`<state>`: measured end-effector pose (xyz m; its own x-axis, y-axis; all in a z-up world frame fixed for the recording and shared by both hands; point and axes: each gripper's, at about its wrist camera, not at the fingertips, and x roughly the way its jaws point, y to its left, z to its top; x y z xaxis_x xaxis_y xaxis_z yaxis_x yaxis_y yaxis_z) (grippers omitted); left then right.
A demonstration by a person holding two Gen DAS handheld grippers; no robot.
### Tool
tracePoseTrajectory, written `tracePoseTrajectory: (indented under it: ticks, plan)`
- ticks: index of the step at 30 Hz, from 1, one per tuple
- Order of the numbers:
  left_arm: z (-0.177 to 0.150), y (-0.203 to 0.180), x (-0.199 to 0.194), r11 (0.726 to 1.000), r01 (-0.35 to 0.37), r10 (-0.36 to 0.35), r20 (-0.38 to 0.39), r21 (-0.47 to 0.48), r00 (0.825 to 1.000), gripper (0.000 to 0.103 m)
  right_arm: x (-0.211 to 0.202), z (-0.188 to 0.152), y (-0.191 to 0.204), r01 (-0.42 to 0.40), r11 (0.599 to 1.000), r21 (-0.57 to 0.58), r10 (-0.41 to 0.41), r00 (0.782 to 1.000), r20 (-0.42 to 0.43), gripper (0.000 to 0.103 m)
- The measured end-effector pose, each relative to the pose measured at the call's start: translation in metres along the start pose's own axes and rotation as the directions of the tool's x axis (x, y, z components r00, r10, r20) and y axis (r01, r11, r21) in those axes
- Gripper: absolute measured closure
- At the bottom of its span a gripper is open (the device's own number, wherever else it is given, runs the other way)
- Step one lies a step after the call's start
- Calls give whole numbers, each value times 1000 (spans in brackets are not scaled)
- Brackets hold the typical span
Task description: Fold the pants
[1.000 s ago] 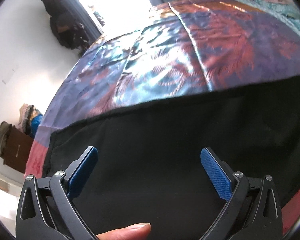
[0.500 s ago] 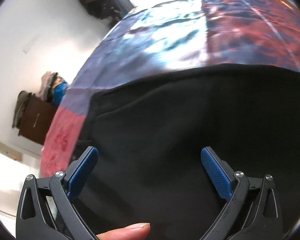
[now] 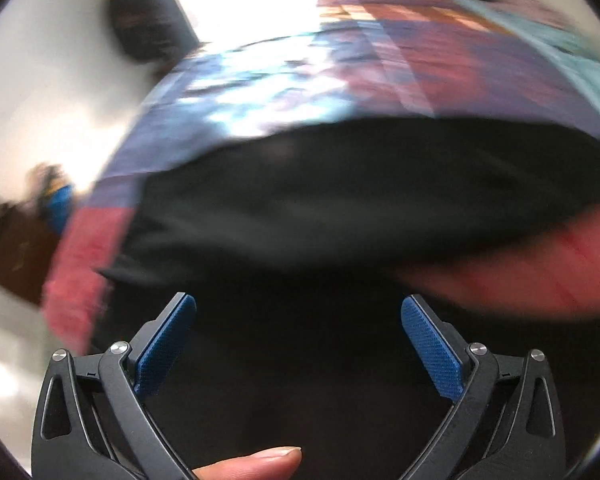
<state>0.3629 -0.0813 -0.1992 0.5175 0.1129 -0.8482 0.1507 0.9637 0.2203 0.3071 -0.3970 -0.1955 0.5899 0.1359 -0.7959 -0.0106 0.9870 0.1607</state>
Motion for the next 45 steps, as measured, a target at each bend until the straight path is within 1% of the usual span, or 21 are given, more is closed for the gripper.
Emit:
tracePoseTrajectory:
  ticks: [1,3,4,6,8,9,12,13,16,18,20,22,23,25,28,31,32,35,39,41,45]
  plan:
    - [-15,-21,-10,998,64,-63,-10,28,998,0,-1,-19,20,-42,999,-18,42,999,-20,18]
    - [-37,-53,-21,985,158,-155,-37,66,987,0,1,-50,48,-71,996,-49,68,995,-72,18]
    - [-48,-69,-23,978,190,-185,-55,91,981,0,6,-67,56,-71,996,-59,64,992,-106,18]
    - [-63,-92,-21,970,199,-190,-76,136,979,0,15,-88,53,-27,998,-57,18,988,-156,18]
    - [-75,-104,-8,970,173,-154,-115,172,981,0,14,-105,34,34,999,-32,-39,983,-177,18]
    - [-78,-104,-7,971,166,-149,-110,171,983,0,10,-110,23,65,998,-12,-66,982,-179,18]
    - [-76,-85,-5,982,145,-132,-107,121,985,0,-10,-128,-24,152,983,103,-130,972,-196,18]
    - [-75,-77,-3,987,126,-115,-107,103,988,0,-15,-132,-47,200,969,145,-167,963,-211,18]
    - [-68,-43,6,998,55,-50,-117,37,992,0,-33,-140,-100,274,927,255,-225,952,-206,17]
    - [-66,-22,12,1000,12,-14,-135,-11,991,0,-44,-146,-133,330,873,359,-265,939,-218,17]
    - [-66,6,17,997,-44,35,-154,-59,988,0,-59,-148,-156,357,817,453,-293,933,-207,18]
    - [-65,26,18,991,-90,73,-163,-102,984,0,-72,-146,-163,396,781,483,-346,918,-194,18]
    - [-66,34,15,987,-106,86,-164,-117,983,0,-78,-145,-160,398,776,490,-358,917,-177,18]
    - [-63,48,9,980,-120,96,-153,-159,984,0,-86,-139,-149,388,784,484,-366,919,-145,18]
    - [-60,56,-2,975,-111,87,-129,-192,988,0,-86,-128,-113,354,831,430,-339,934,-114,18]
    - [-62,52,-15,977,-76,58,-96,-201,994,0,-68,-115,-70,296,883,364,-279,955,-99,18]
    - [-63,47,-21,979,-62,46,-85,-195,995,0,-60,-111,-47,261,910,323,-242,965,-98,18]
    - [-57,34,-14,987,-28,17,-70,-155,997,0,-37,-102,0,187,958,217,-166,980,-109,18]
    - [-41,19,-11,993,1,-7,-47,-120,999,0,-14,-86,48,85,991,104,-73,990,-117,18]
    - [-28,15,-10,994,-9,6,-31,-106,1000,0,-4,-73,65,48,997,56,-42,993,-108,18]
    - [23,27,5,990,-57,58,10,-128,998,0,11,-34,92,5,998,-58,-8,998,-56,18]
